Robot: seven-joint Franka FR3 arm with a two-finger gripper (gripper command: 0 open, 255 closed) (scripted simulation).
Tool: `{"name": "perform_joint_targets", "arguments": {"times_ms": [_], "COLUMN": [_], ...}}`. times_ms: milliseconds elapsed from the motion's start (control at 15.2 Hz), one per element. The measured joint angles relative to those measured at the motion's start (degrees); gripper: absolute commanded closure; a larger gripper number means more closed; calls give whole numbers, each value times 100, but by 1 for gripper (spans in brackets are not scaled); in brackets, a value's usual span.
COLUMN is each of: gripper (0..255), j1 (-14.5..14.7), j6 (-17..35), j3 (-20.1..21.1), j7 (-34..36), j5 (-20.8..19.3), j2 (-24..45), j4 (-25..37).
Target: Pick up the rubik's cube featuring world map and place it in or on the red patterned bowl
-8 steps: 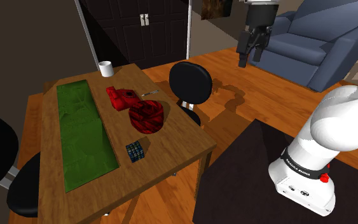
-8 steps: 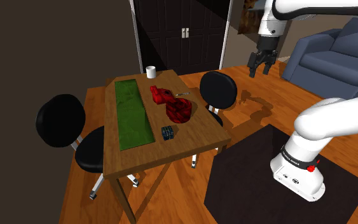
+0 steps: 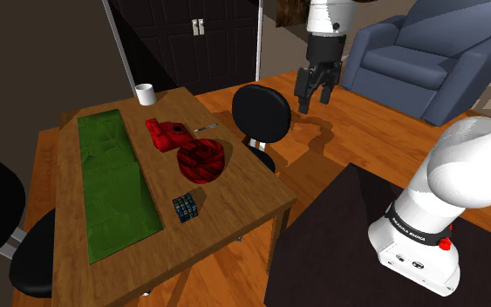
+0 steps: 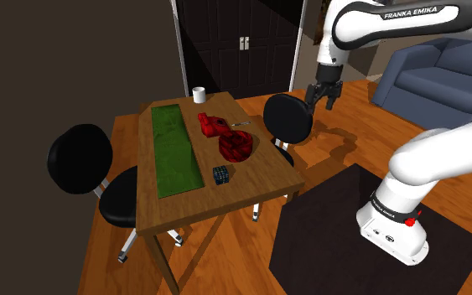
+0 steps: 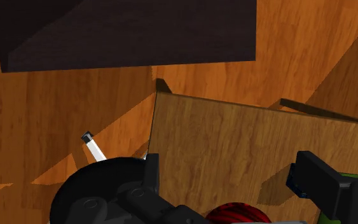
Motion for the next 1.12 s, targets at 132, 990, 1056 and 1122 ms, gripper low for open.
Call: {"name": "perform_joint_targets", "arguments": {"times_ms": [132, 990, 1056, 1122], "gripper": [0, 0, 0, 0], "j1": [55, 218, 220, 223], "j6": [382, 2610, 2754, 2886], "j3": [188, 1340, 1404, 1475], "j7": [131, 1183, 1277, 1402], "j5": [90, 30, -40, -138], "j2": [309, 2809, 3013, 3258], "j4": [-40, 444, 509, 630]}}
